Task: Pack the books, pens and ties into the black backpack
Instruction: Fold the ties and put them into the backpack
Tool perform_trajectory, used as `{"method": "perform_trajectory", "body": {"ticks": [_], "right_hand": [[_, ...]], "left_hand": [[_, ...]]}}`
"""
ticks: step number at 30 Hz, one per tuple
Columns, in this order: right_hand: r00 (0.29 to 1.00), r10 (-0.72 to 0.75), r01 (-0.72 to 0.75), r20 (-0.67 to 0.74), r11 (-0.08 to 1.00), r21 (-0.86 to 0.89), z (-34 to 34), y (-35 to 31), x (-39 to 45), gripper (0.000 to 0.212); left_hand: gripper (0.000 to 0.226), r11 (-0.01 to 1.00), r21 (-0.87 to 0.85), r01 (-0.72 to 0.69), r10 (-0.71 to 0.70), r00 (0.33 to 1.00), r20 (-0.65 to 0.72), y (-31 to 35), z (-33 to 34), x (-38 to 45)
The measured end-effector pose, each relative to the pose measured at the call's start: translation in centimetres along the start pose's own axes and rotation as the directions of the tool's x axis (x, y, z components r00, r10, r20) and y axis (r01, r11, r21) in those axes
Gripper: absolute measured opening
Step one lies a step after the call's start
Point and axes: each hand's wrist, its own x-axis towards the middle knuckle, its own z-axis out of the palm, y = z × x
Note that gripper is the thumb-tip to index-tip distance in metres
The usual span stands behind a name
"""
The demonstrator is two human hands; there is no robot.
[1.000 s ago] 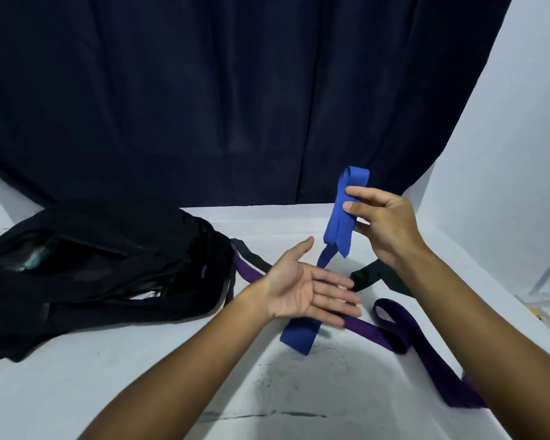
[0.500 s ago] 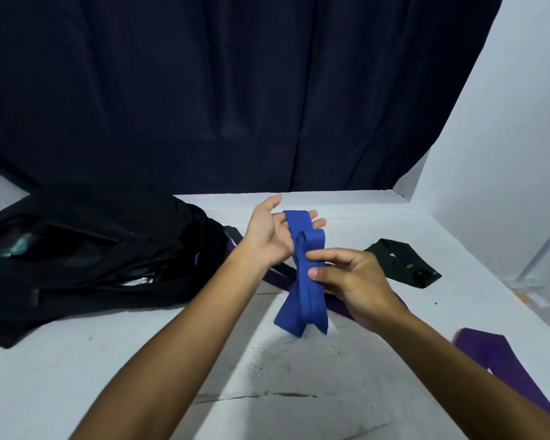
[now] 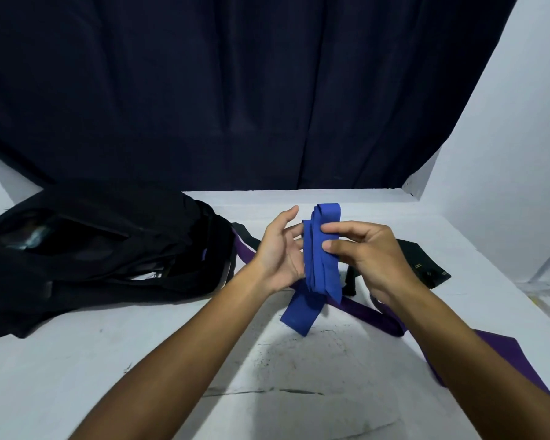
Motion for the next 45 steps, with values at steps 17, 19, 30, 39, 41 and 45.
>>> {"method": "perform_trajectory", "body": {"ticks": [17, 19, 30, 39, 41, 45], "right_hand": [[1.000, 0.017, -0.016, 0.017, 0.998, -0.055, 0.7, 0.6, 0.5, 0.020], [0.999, 0.036, -0.035, 0.033, 0.999, -0.039, 0.7, 0.5, 0.5, 0.019], [0.979, -0.016, -0.036, 0.202, 0.968, 0.250, -0.9, -4.7, 1.8, 0.023], [0.987, -0.151, 0.127, 0.059, 0.947, 0.294, -1.6, -9.5, 3.9, 0.020], [0.985, -0.160, 0.136, 0.063, 0.949, 0.283, -1.7, -9.9, 3.9, 0.020], [0.986, -0.146, 0.123, 0.079, 0.961, 0.248, -1.4, -9.5, 3.5, 0.020]], "left_hand": [[0.066, 0.952, 0.196, -0.236, 0.188, 0.954, 0.234, -1.2, -0.5, -0.5], [0.065, 0.949, 0.212, -0.235, 0.177, 0.949, 0.260, -1.1, -0.5, -0.7], [0.030, 0.716, 0.419, -0.558, 0.597, 0.801, 0.046, 2.7, 1.0, 0.0], [0.067, 0.946, 0.225, -0.231, 0.151, 0.933, 0.325, 0.3, 1.5, -0.4], [0.063, 0.955, 0.227, -0.191, 0.111, 0.939, 0.325, 0.8, 1.5, -0.5], [0.033, 0.933, 0.209, -0.292, 0.253, 0.947, 0.196, 2.5, 2.5, 0.0]]}}
